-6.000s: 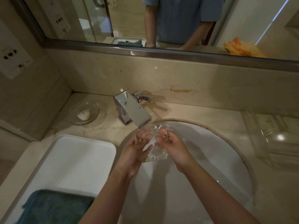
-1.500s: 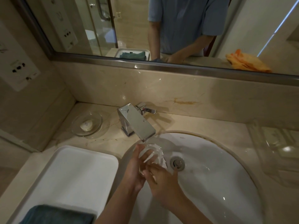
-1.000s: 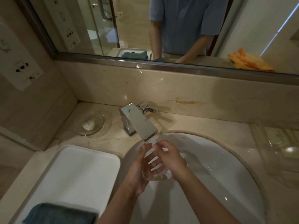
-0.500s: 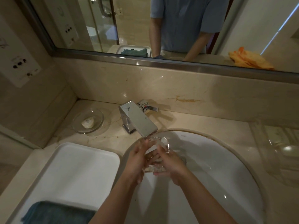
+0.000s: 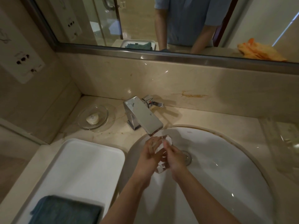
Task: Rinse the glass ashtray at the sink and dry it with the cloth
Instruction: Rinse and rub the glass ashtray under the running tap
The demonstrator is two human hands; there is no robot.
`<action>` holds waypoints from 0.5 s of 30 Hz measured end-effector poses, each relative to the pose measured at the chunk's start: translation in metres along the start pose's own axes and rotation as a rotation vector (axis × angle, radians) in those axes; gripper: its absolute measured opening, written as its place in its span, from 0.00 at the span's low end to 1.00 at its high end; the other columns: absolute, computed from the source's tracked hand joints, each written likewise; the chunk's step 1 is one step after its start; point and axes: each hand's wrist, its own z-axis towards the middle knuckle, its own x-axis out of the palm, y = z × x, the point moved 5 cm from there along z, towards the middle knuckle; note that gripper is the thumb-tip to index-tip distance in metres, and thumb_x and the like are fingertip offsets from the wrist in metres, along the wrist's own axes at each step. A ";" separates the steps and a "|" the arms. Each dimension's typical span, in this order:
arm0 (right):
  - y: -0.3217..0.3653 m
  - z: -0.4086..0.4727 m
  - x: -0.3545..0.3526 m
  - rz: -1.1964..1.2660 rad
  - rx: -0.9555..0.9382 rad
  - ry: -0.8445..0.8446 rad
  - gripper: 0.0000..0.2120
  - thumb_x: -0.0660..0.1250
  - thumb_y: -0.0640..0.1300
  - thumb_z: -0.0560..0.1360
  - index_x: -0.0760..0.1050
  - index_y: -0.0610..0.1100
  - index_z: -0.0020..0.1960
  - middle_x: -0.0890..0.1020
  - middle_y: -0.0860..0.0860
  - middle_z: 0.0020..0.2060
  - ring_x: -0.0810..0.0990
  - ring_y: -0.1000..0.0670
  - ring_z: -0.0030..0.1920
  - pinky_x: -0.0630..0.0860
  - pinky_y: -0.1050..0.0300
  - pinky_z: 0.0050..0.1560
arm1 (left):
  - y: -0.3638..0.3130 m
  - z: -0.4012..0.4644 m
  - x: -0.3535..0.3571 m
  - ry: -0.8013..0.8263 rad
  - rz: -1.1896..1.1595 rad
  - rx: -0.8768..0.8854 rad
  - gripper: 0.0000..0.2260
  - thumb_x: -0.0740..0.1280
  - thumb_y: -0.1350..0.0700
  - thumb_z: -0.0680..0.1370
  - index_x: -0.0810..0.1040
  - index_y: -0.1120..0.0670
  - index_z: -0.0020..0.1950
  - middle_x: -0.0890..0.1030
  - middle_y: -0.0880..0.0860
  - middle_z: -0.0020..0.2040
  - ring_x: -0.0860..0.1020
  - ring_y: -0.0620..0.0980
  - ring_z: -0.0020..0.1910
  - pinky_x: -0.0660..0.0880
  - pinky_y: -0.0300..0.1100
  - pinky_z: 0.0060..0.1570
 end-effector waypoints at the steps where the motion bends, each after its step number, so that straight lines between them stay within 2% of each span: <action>1: 0.001 -0.001 0.001 -0.034 -0.032 -0.024 0.14 0.65 0.57 0.73 0.78 0.47 0.41 0.81 0.49 0.32 0.79 0.54 0.26 0.73 0.63 0.23 | 0.001 0.000 0.000 -0.012 -0.017 0.003 0.14 0.68 0.56 0.75 0.75 0.46 0.59 0.82 0.51 0.55 0.82 0.52 0.53 0.80 0.53 0.50; 2: 0.002 -0.002 0.002 -0.091 -0.072 -0.042 0.16 0.62 0.57 0.75 0.77 0.45 0.45 0.82 0.47 0.35 0.80 0.52 0.29 0.74 0.62 0.27 | 0.000 0.000 0.000 -0.024 -0.029 0.019 0.13 0.68 0.56 0.75 0.76 0.45 0.58 0.83 0.48 0.54 0.82 0.50 0.53 0.80 0.48 0.49; 4: 0.006 -0.007 0.005 -0.227 -0.183 -0.050 0.15 0.57 0.52 0.79 0.72 0.44 0.58 0.81 0.42 0.52 0.81 0.46 0.48 0.76 0.59 0.43 | -0.002 -0.001 -0.001 -0.059 -0.054 0.038 0.10 0.65 0.54 0.77 0.76 0.47 0.58 0.84 0.47 0.53 0.82 0.48 0.53 0.79 0.41 0.47; 6: 0.007 -0.013 0.010 -0.407 -0.292 0.004 0.22 0.55 0.45 0.81 0.56 0.44 0.73 0.66 0.43 0.71 0.67 0.43 0.69 0.67 0.52 0.65 | -0.001 0.000 -0.004 -0.102 -0.068 0.039 0.12 0.63 0.53 0.78 0.76 0.51 0.60 0.83 0.48 0.54 0.82 0.48 0.53 0.78 0.41 0.48; 7: 0.005 -0.018 0.014 -0.528 -0.363 0.033 0.26 0.53 0.43 0.81 0.47 0.44 0.76 0.56 0.46 0.75 0.57 0.46 0.74 0.59 0.51 0.72 | -0.001 0.001 -0.005 -0.119 -0.067 0.035 0.13 0.63 0.53 0.78 0.75 0.52 0.62 0.82 0.48 0.56 0.82 0.48 0.54 0.79 0.40 0.48; 9: -0.002 -0.033 0.022 -0.704 -0.538 0.079 0.26 0.48 0.44 0.82 0.39 0.45 0.74 0.41 0.54 0.74 0.42 0.51 0.76 0.44 0.57 0.75 | -0.003 0.003 -0.006 -0.134 -0.058 0.041 0.13 0.61 0.53 0.79 0.75 0.52 0.63 0.82 0.49 0.57 0.81 0.47 0.54 0.79 0.40 0.48; 10: -0.006 -0.042 0.026 -0.740 -0.612 0.123 0.25 0.46 0.45 0.82 0.38 0.46 0.74 0.38 0.56 0.72 0.38 0.53 0.75 0.38 0.61 0.73 | -0.005 0.003 -0.006 -0.134 -0.052 0.053 0.12 0.60 0.53 0.80 0.75 0.52 0.62 0.83 0.49 0.56 0.81 0.47 0.54 0.78 0.41 0.50; 13: -0.015 -0.059 0.029 -0.713 -0.695 0.301 0.24 0.47 0.43 0.81 0.37 0.54 0.71 0.40 0.65 0.70 0.36 0.65 0.72 0.30 0.71 0.67 | -0.005 0.002 -0.006 -0.143 -0.081 0.032 0.11 0.59 0.55 0.80 0.77 0.52 0.59 0.84 0.50 0.53 0.81 0.48 0.54 0.77 0.45 0.55; 15: -0.011 -0.052 0.022 -0.822 -0.680 0.291 0.24 0.46 0.43 0.82 0.36 0.51 0.72 0.38 0.64 0.69 0.36 0.67 0.71 0.28 0.66 0.67 | -0.002 0.001 -0.006 -0.127 -0.081 0.019 0.12 0.59 0.54 0.80 0.76 0.54 0.61 0.83 0.53 0.55 0.81 0.50 0.55 0.76 0.48 0.57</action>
